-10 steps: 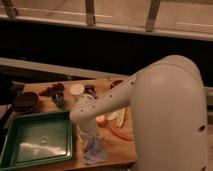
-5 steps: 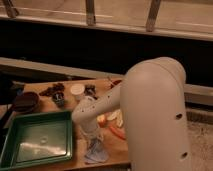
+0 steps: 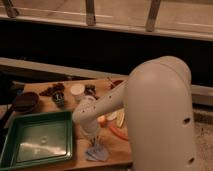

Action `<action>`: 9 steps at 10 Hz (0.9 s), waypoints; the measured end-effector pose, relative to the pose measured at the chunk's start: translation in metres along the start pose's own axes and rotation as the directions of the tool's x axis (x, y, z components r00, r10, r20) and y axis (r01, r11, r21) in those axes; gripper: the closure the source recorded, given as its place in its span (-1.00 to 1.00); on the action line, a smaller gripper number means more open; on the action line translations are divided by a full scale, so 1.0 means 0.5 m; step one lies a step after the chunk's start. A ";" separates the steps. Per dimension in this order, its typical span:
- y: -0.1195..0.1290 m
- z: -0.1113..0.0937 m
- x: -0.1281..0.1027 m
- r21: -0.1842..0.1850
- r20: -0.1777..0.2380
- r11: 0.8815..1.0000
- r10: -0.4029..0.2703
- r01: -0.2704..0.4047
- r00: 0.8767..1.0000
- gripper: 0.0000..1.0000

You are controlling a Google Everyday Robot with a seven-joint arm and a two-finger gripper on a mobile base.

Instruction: Place towel in paper cup

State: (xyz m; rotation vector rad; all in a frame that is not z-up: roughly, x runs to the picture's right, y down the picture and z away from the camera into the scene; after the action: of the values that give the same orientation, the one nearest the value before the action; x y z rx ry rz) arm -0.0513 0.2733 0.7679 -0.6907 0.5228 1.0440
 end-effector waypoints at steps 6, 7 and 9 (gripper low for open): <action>-0.064 -0.209 -0.043 0.101 0.185 0.994 0.025 -0.044 0.982 1.00; -0.083 -0.247 -0.070 0.112 0.217 0.992 0.029 -0.054 0.976 1.00; -0.085 -0.294 -0.142 0.118 0.258 0.992 0.016 -0.048 0.966 1.00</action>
State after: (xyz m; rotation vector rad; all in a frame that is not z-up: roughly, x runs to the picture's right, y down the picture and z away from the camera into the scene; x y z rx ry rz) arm -0.0523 0.1096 0.7280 -0.4308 0.3703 1.1028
